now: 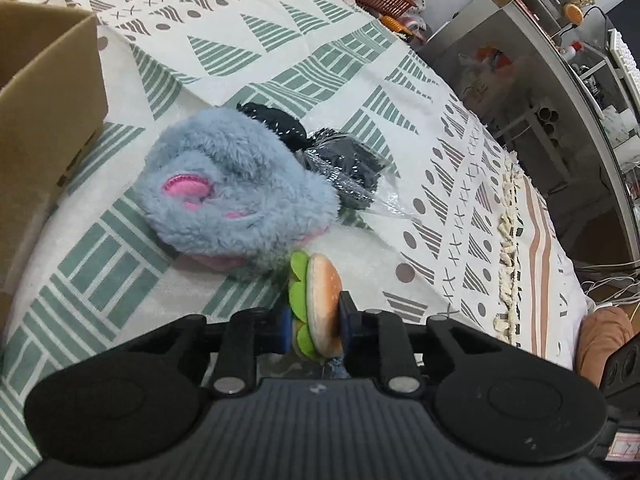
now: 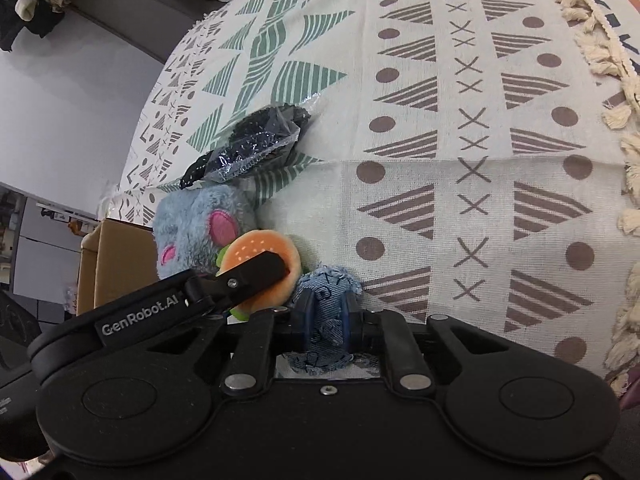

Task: Organize soft objects
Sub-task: 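Close the left gripper on the burger toy while the right gripper grasps the blue denim plush, then carry the burger toy into the box with the left gripper while the right drops the denim plush there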

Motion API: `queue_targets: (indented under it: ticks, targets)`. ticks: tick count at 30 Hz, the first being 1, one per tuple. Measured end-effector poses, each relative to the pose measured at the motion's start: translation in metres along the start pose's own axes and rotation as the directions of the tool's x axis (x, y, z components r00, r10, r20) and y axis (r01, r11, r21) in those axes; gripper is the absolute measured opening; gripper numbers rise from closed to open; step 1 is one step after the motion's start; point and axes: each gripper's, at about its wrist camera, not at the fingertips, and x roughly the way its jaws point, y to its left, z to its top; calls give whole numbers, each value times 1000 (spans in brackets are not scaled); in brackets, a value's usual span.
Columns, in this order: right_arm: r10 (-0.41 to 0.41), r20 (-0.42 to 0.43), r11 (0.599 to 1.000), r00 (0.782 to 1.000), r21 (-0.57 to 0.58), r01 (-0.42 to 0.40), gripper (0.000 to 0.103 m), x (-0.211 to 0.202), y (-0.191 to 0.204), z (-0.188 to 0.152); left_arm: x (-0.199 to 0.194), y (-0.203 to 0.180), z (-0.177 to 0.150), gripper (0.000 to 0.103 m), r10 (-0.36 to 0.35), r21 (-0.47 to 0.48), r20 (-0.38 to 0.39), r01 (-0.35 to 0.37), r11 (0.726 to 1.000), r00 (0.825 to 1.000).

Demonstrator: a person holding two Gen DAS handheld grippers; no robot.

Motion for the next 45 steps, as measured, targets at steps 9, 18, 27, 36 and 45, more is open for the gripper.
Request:
queue_targets:
  ticks: [9, 18, 27, 36, 45]
  targets:
    - [-38, -45, 998, 998, -47, 36, 48, 6, 14, -4, -27, -3, -6, 21, 81, 56, 65, -84, 995, 995]
    - [-84, -39, 985, 996, -155, 77, 52, 16, 35, -9, -62, 13, -8, 21, 106, 26, 124, -110, 994, 987]
    - [-100, 38, 970, 994, -218, 106, 27, 0, 49, -24, -95, 26, -9, 21, 98, -15, 189, -97, 995, 977]
    - [-73, 122, 969, 990, -228, 99, 27, -28, 55, -37, -124, 40, -9, 21, 107, -37, 245, -101, 994, 964]
    - [-58, 239, 958, 969, -259, 121, 27, -41, 65, -41, -138, 54, -4, 21, 105, -58, 269, -92, 994, 957]
